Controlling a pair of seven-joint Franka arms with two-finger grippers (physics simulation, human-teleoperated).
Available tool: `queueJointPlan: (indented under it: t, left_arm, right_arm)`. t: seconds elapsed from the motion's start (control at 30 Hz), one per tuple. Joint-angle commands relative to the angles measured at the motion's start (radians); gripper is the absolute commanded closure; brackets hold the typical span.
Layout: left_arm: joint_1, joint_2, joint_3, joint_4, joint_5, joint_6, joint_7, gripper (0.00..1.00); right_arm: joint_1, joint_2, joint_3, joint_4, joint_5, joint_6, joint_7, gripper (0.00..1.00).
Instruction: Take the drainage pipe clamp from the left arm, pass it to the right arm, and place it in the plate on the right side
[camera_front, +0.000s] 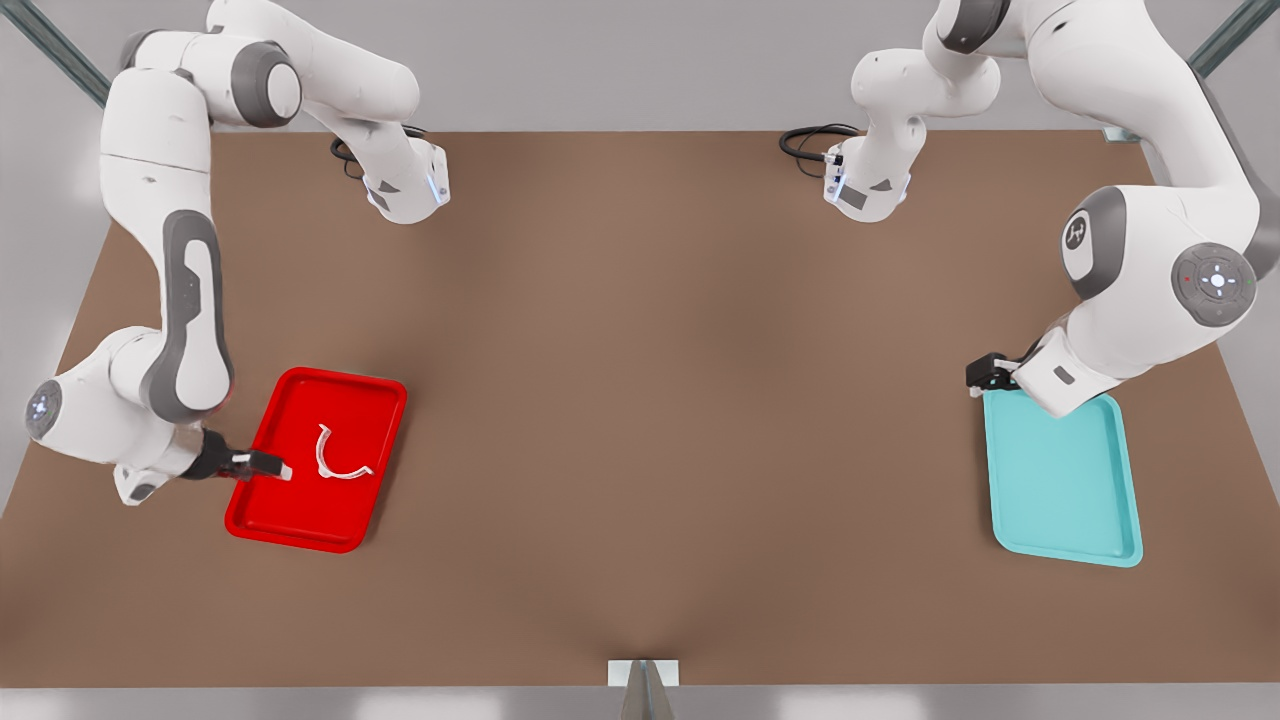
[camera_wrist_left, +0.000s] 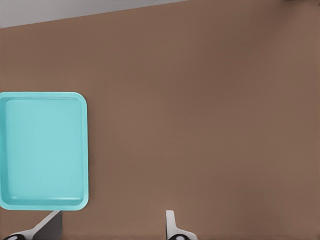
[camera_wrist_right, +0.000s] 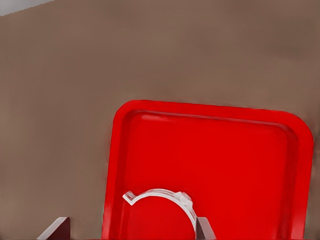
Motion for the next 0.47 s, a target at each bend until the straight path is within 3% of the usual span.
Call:
queueJointPlan:
  t: [0.0, 0.03, 0.1, 0.13, 0.17, 0.43]
  left_arm:
    - [0.002, -0.002, 0.0, 0.0, 0.005, -0.002, 0.007, 0.0]
    - [0.011, -0.002, 0.002, 0.0, 0.004, -0.002, 0.009, 0.0]
    - [0.011, -0.002, 0.002, 0.002, 0.004, 0.001, 0.009, 0.0]
    - [0.008, -0.002, 0.002, 0.0, 0.002, 0.001, 0.008, 0.0]
    - [0.009, -0.004, 0.0, 0.002, -0.002, 0.001, 0.006, 0.0]
    - [-0.001, 0.001, -0.002, 0.004, 0.005, -0.002, -0.019, 0.0]
  right_arm:
    - [0.035, -0.057, 0.064, 0.166, -0.259, -0.254, -0.082, 0.0]
    - [0.037, -0.09, 0.126, 0.245, -0.284, -0.301, 0.001, 0.0]
    - [0.089, -0.225, 0.114, 0.256, -0.358, -0.403, 0.118, 0.0]
    - [0.11, -0.267, 0.119, 0.227, -0.379, -0.506, 0.281, 0.0]
    - [0.121, -0.343, 0.121, 0.098, -0.378, -0.476, 0.305, 0.0]
    - [0.132, -0.295, 0.131, 0.119, -0.378, -0.479, 0.38, 0.0]
